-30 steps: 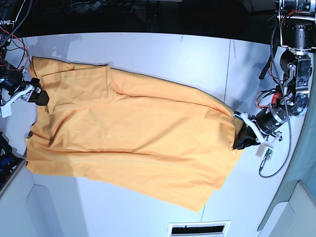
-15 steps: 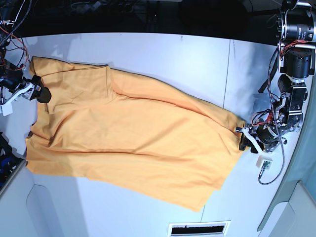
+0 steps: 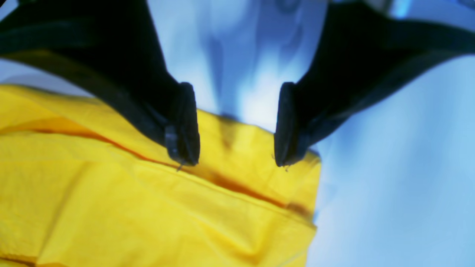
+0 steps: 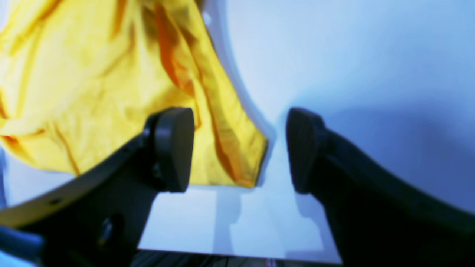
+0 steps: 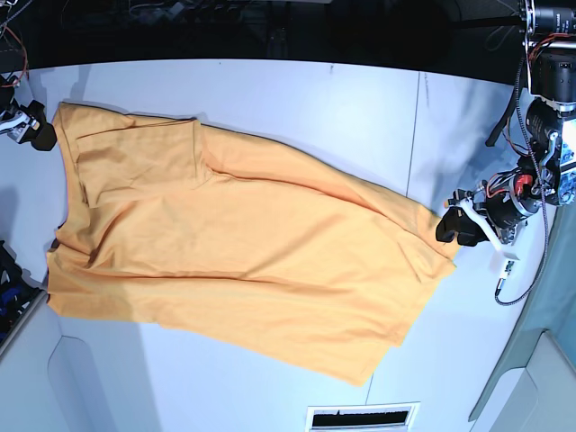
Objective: Layout the t-shirt on the table in an organized manner, then fold the t-shirt properly
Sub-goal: 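Drag the shirt edge with both grippers away from the robot to straighten it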
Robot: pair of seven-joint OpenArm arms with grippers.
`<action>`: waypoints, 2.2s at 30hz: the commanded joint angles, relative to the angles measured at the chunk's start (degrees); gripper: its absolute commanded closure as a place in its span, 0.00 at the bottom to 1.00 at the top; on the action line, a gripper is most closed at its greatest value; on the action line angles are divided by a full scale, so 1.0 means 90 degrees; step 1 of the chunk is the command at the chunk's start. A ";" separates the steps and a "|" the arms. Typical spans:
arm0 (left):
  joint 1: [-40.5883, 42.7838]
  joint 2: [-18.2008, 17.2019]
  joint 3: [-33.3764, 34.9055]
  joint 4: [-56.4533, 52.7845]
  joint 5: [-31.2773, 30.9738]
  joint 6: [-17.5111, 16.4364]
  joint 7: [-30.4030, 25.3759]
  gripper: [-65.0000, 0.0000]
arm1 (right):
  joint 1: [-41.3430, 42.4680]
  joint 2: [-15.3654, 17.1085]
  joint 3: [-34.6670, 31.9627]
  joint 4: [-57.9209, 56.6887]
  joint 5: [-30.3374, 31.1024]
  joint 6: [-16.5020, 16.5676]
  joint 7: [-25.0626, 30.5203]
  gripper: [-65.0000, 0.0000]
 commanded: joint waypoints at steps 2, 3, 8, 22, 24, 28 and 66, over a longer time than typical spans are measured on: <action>-0.0168 -0.0032 -0.0036 -0.0070 -0.0015 -0.0066 -0.0367 0.42 | 0.0005 0.0151 -0.0129 0.0078 -0.0017 0.0036 0.0367 0.41; -0.0172 -0.0027 -0.0036 -0.0160 0.0080 -0.0061 -0.0483 0.42 | -0.0005 0.0134 -0.0228 0.0075 -0.0085 0.0019 0.0403 0.41; -0.0187 -0.0032 -0.0036 -0.0493 0.0755 0.0206 -0.1025 0.42 | -0.0002 0.0027 -0.0916 0.0073 -0.0104 0.0012 0.0410 0.41; -0.0753 0.0219 -0.0036 -0.0891 0.1600 0.0799 -0.1406 0.42 | -0.0007 -0.0678 -0.1287 0.0075 0.0002 -0.0002 0.0238 0.41; -0.0848 0.0240 -0.0036 -0.1158 0.1756 0.0823 -0.1547 0.42 | -0.0012 -0.0687 -0.1287 0.0075 0.0022 -0.0002 0.0102 0.41; -0.0981 0.0321 -0.0029 -0.1698 0.1889 0.0899 -0.1654 0.43 | -0.0063 -0.0682 -0.1285 0.0078 0.0029 -0.0002 -0.0029 0.41; 0.3249 -0.0153 -0.0602 0.2011 0.1297 -0.0039 -0.1486 1.00 | -0.0129 0.0447 -0.0799 0.0090 0.0525 0.0000 -0.0607 1.00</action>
